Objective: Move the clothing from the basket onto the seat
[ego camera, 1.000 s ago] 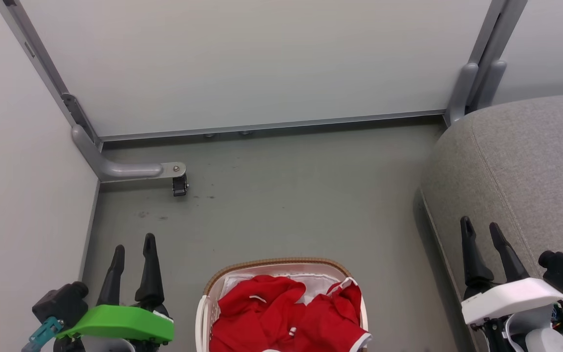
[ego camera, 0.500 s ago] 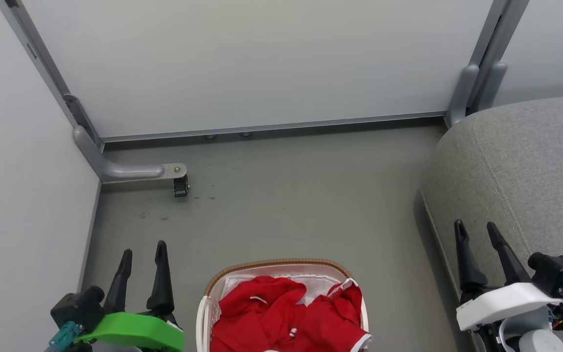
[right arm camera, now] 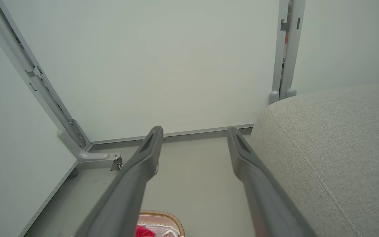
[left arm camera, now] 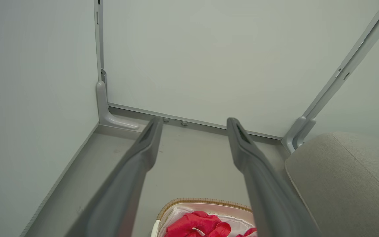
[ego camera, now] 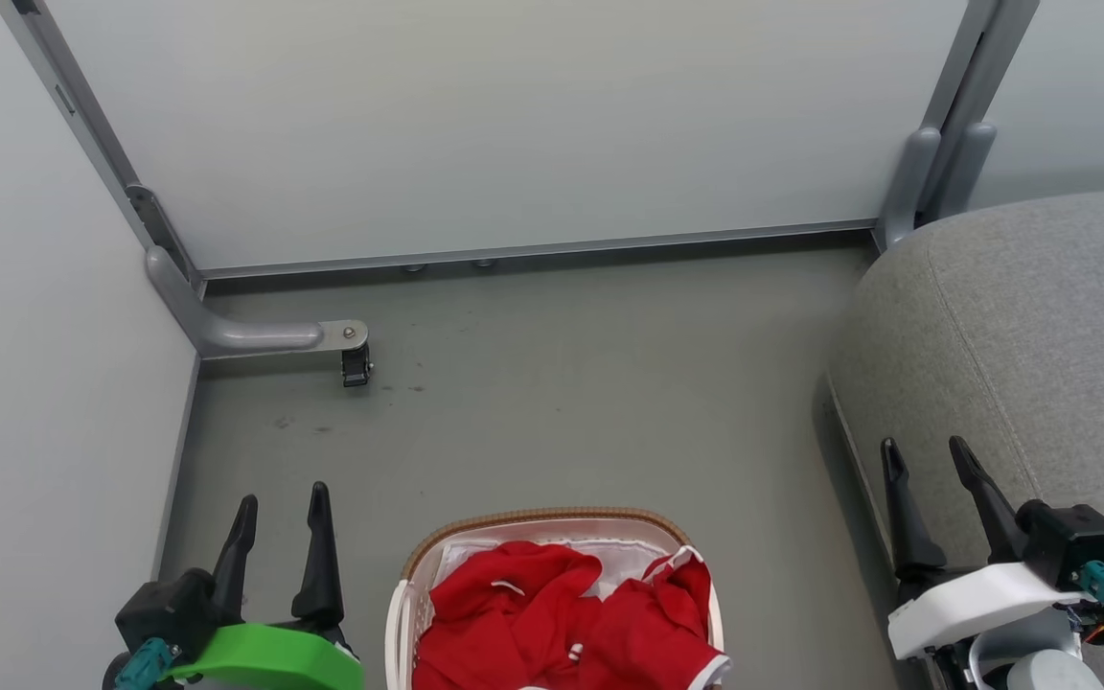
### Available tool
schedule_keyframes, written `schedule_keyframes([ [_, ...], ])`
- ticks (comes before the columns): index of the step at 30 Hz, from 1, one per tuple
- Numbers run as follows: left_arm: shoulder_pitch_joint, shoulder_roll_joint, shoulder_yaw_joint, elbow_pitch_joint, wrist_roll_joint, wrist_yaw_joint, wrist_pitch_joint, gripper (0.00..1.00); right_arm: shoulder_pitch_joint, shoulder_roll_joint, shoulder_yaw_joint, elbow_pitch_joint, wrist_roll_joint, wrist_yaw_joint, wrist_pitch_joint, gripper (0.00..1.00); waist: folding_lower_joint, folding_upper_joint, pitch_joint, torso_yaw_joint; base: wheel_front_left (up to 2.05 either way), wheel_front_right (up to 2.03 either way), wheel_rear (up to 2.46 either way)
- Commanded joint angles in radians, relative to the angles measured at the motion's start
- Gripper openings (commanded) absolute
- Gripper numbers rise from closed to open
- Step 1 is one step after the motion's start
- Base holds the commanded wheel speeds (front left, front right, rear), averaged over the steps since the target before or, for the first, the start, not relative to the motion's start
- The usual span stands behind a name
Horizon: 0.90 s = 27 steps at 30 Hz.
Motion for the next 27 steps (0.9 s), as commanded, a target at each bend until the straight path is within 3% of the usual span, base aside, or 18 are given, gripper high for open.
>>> schedule_keyframes([
  [1,0.011,0.007,0.002,-0.002,0.021,0.003,-0.008,1.0,0.013,-0.006,0.0,0.0,-0.024,0.0,-0.009,1.0,0.0,0.0,0.0,0.001,0.0,0.0,0.0],
  [22,0.019,0.008,-0.019,0.051,0.121,0.003,-0.047,1.0,0.018,-0.008,0.008,0.021,-0.16,0.0,-0.046,1.0,0.0,0.0,0.0,0.005,0.0,0.0,0.0],
  [27,0.015,0.008,-0.018,0.06,0.112,0.0,-0.043,1.0,0.016,-0.008,0.005,0.025,-0.146,0.0,-0.046,1.0,0.0,0.0,0.0,0.005,0.0,0.0,0.0],
])
